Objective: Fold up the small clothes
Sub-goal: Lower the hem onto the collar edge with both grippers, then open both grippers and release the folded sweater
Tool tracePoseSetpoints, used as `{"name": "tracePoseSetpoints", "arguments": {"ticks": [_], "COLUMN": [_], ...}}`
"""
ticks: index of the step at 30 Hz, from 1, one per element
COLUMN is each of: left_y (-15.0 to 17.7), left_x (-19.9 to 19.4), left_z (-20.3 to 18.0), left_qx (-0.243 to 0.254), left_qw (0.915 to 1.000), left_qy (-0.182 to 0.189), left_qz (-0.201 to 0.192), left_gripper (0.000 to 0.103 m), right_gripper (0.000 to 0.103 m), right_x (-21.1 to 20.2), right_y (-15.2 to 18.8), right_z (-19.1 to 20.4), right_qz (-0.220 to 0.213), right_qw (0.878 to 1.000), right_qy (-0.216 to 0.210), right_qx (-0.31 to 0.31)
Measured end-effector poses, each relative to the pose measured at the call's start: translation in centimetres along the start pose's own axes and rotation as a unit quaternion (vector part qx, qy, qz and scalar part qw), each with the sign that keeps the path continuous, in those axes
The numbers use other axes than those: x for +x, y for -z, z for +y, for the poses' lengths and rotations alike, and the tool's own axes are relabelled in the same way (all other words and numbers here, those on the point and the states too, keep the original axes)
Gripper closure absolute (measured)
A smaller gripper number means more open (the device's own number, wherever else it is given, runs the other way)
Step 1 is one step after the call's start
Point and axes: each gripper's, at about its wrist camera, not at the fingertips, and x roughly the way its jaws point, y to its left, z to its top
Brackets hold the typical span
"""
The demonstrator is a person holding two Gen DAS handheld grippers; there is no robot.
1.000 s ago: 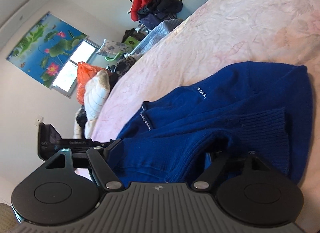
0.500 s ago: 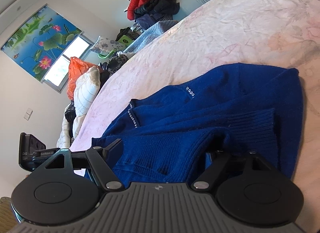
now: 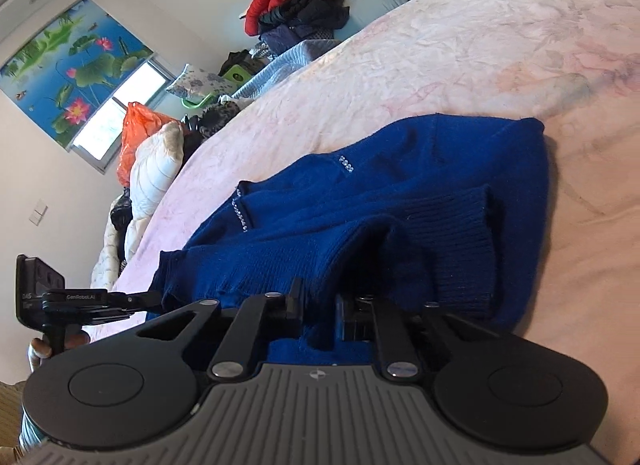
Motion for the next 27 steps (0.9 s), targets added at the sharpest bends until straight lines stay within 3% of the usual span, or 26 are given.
{"name": "tracePoseSetpoints", "arguments": {"ticks": [5,8,11,13,14,16,18,20,22,24,27], "left_y": [-2.3,-4.5,-6.6,-7.7,-8.1,-8.1,-7.7,-7.2,-6.7,-6.6,-6.7], "left_x": [-0.7,0.1,1.6,3.2,4.0,4.9,4.7,3.8,2.8,2.1,2.0], "left_z": [-2.0,-2.7,-2.9,-2.5,-2.1,-1.2,-0.5,-0.1,-0.1,-0.2,0.1], "left_qx": [0.032,0.035,0.035,0.032,0.026,0.013,0.006,0.008,0.013,0.024,0.013], "left_qw": [0.9986,0.9967,0.9923,0.9900,0.9892,0.9884,0.9879,0.9851,0.9806,0.9773,0.9772], "left_qy": [-0.005,-0.020,-0.057,-0.089,-0.107,-0.130,-0.134,-0.147,-0.167,-0.178,-0.179], "left_qz": [-0.042,-0.071,-0.104,-0.104,-0.096,-0.077,-0.078,-0.089,-0.101,-0.112,-0.113], "left_gripper": [0.098,0.098,0.098,0.098,0.098,0.098,0.097,0.097,0.097,0.096,0.095], "right_gripper": [0.087,0.087,0.087,0.085,0.083,0.066,0.057,0.039,0.039,0.039,0.037], "right_x": [-0.6,-0.5,0.6,1.6,2.2,3.1,2.8,1.8,0.5,-0.3,0.7], "right_y": [-1.3,-2.8,-4.0,-4.3,-4.4,-4.3,-3.8,-3.4,-3.5,-3.7,-4.2], "right_z": [-0.4,-1.0,-2.2,-3.6,-4.1,-4.6,-4.0,-2.8,-1.8,-1.1,-0.4], "right_qz": [-0.037,-0.063,-0.084,-0.093,-0.093,-0.089,-0.108,-0.144,-0.178,-0.195,-0.141], "right_qw": [0.997,0.994,0.989,0.983,0.982,0.980,0.981,0.981,0.977,0.977,0.989], "right_qy": [-0.049,-0.053,-0.045,-0.042,-0.032,-0.008,-0.001,0.024,0.049,0.041,0.005], "right_qx": [0.042,0.068,0.109,0.149,0.164,0.178,0.164,0.131,0.106,0.082,0.053]}}
